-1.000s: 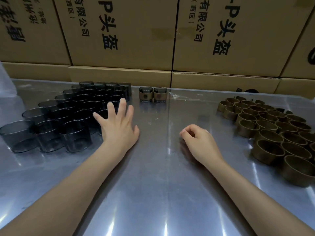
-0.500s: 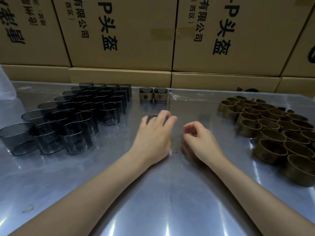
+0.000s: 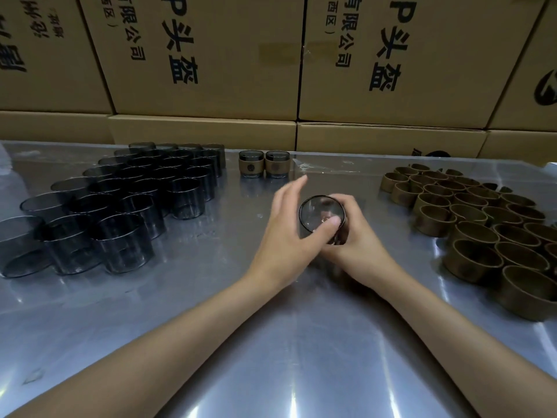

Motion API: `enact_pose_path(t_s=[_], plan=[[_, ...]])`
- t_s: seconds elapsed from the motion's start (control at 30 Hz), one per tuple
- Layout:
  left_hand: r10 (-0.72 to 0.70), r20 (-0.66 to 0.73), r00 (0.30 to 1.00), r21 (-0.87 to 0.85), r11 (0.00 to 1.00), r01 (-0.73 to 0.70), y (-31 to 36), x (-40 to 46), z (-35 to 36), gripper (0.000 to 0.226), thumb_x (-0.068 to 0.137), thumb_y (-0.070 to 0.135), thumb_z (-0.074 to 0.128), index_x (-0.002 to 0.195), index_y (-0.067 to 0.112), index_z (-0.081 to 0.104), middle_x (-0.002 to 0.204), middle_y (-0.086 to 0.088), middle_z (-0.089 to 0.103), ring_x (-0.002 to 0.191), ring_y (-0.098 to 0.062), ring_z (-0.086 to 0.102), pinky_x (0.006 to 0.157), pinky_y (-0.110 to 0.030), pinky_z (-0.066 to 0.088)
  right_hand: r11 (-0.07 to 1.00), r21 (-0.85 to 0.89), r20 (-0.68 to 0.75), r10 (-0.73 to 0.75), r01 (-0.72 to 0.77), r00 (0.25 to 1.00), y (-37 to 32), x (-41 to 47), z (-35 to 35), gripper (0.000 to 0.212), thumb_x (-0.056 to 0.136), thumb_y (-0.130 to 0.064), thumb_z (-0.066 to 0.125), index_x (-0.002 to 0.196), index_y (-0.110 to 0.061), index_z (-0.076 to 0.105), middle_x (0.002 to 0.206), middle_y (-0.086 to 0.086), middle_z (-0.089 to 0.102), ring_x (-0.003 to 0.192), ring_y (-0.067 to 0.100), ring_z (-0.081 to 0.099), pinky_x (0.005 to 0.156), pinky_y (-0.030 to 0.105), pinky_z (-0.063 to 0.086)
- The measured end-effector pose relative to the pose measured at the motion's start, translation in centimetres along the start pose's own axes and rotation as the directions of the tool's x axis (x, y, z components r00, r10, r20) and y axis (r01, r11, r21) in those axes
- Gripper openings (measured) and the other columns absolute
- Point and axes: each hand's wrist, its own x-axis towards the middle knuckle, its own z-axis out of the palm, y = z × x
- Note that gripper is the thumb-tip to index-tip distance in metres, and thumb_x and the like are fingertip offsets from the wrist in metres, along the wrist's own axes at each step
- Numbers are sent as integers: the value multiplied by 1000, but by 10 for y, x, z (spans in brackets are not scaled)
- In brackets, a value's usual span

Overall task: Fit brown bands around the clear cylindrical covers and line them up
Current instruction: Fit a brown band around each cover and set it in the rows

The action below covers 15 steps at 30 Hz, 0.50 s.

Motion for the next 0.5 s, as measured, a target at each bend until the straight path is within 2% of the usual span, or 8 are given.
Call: enact_pose_path(t_s=[0.03, 0.1, 0.23, 0.3, 0.37, 0.43, 0.5], plan=[[-71, 30, 997, -59, 996, 73, -2, 2, 1, 68, 77, 41, 64, 139, 26, 41, 136, 10, 47, 128, -1, 44, 111, -20, 33, 1000, 19, -7, -7, 7, 1000, 0, 0, 0, 65, 54, -44, 76, 111, -44, 45, 103, -24, 64, 94, 3, 65, 78, 32, 56], [-112, 49, 993, -106, 988, 116, -6, 4, 2, 60, 73, 39, 70, 129, 29, 49, 123, 10, 59, 119, -5, 56, 105, -31, 44, 999, 39, -9, -15, 16, 1000, 1, 1, -1, 68, 53, -44, 80, 112, -42, 46, 105, -21, 65, 99, 9, 66, 84, 37, 56], [-77, -6, 997, -134, 988, 75, -9, 6, 1, 50, 71, 19, 84, 111, 25, 56, 106, 8, 66, 102, -5, 63, 92, -23, 50, 999, 12, -20, -44, 44, 999, 3, 0, 0, 67, 53, -41, 79, 110, -41, 44, 102, -23, 64, 96, 8, 66, 87, 41, 55], [-72, -57, 996, -127, 990, 65, -6, 6, 1, 48, 67, 18, 88, 102, 22, 56, 97, 8, 66, 90, 2, 63, 79, -14, 49, 998, -35, -16, -50, 49, 999, -1, -1, 1, 67, 52, -43, 77, 110, -44, 43, 101, -27, 63, 94, 2, 65, 84, 34, 55], [-92, -123, 988, -113, 991, 78, -1, 6, 2, 46, 64, 23, 90, 93, 20, 54, 86, 9, 64, 77, 8, 59, 66, -7, 44, 993, -99, -12, -61, 59, 998, -7, -4, 2, 69, 49, -50, 75, 109, -47, 42, 100, -33, 61, 91, -5, 63, 76, 18, 52], [-128, -175, 976, -124, 987, 107, 5, 7, 3, 40, 66, 26, 88, 85, 18, 54, 77, 8, 62, 69, 6, 58, 61, -10, 46, 985, -153, -8, -81, 79, 997, -12, -7, 3, 68, 50, -51, 77, 108, -47, 41, 99, -33, 62, 89, -8, 61, 69, 12, 48], [-183, -203, 962, -192, 971, 144, 9, 9, 1, 31, 72, 30, 84, 76, 17, 56, 68, 9, 62, 66, 0, 60, 60, -16, 49, 976, -191, -5, -108, 105, 994, -15, -8, 4, 67, 55, -47, 82, 107, -46, 40, 99, -27, 64, 88, -4, 62, 70, 16, 49]])
